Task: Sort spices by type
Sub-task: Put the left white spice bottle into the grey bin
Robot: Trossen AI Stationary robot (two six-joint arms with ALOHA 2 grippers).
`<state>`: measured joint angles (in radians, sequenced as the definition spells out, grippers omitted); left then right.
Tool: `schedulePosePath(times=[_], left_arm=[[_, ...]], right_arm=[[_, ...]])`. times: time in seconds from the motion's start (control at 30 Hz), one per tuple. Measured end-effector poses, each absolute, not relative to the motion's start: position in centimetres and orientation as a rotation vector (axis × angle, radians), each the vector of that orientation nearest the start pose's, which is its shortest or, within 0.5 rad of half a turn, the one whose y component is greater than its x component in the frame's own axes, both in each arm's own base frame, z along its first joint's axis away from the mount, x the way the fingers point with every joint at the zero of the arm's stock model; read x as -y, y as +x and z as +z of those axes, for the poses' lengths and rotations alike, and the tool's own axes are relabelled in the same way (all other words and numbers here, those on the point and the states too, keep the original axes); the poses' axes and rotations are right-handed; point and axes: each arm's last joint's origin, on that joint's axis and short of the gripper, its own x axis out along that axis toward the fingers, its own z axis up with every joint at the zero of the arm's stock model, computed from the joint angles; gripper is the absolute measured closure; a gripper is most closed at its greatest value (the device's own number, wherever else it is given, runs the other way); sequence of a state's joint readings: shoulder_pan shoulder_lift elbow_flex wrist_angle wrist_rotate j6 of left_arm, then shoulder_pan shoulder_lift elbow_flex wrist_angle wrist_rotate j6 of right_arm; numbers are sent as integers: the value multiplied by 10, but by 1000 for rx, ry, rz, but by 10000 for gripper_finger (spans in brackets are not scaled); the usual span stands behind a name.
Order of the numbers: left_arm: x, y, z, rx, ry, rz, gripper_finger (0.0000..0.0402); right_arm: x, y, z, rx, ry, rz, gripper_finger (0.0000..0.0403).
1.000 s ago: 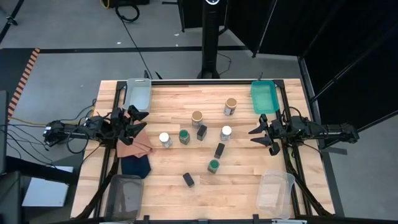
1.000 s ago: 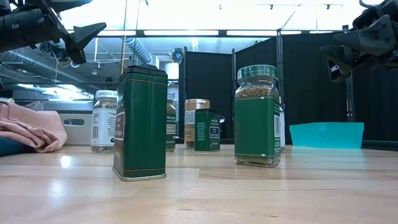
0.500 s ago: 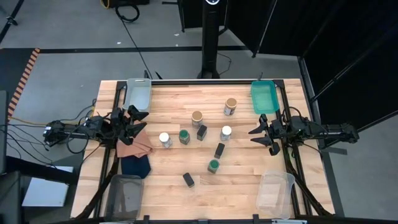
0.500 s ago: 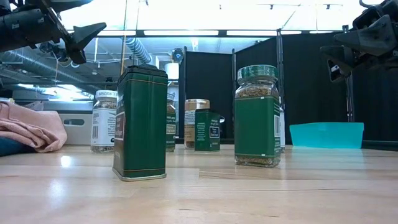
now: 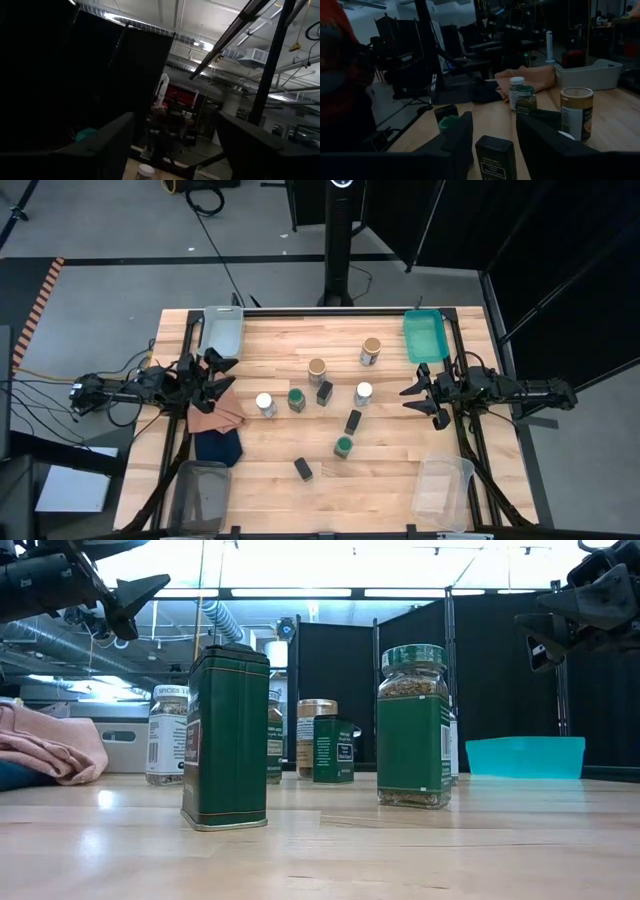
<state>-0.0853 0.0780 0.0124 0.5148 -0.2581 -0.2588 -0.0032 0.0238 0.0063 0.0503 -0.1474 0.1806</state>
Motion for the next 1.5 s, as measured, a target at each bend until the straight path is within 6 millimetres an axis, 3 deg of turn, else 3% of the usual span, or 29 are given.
schedulePosePath(times=[0.37,0.73,0.9,1.03,1.17,1.3,1.5], left_arm=[[1,90,212,497,-370,89,117],[-5,87,216,571,-421,256,117],[-9,81,221,664,-492,393,117],[-9,79,226,725,-609,338,117],[-7,81,250,662,-666,253,117],[-4,95,289,492,-650,239,117],[2,133,346,46,-547,256,117]], right_arm=[[-4,98,169,20,178,147,243],[-4,98,169,20,178,147,243],[-3,98,172,53,177,109,243],[-1,98,180,150,195,57,243],[0,96,190,258,219,41,243],[3,94,197,337,226,-55,243],[4,91,202,401,206,-104,243]])
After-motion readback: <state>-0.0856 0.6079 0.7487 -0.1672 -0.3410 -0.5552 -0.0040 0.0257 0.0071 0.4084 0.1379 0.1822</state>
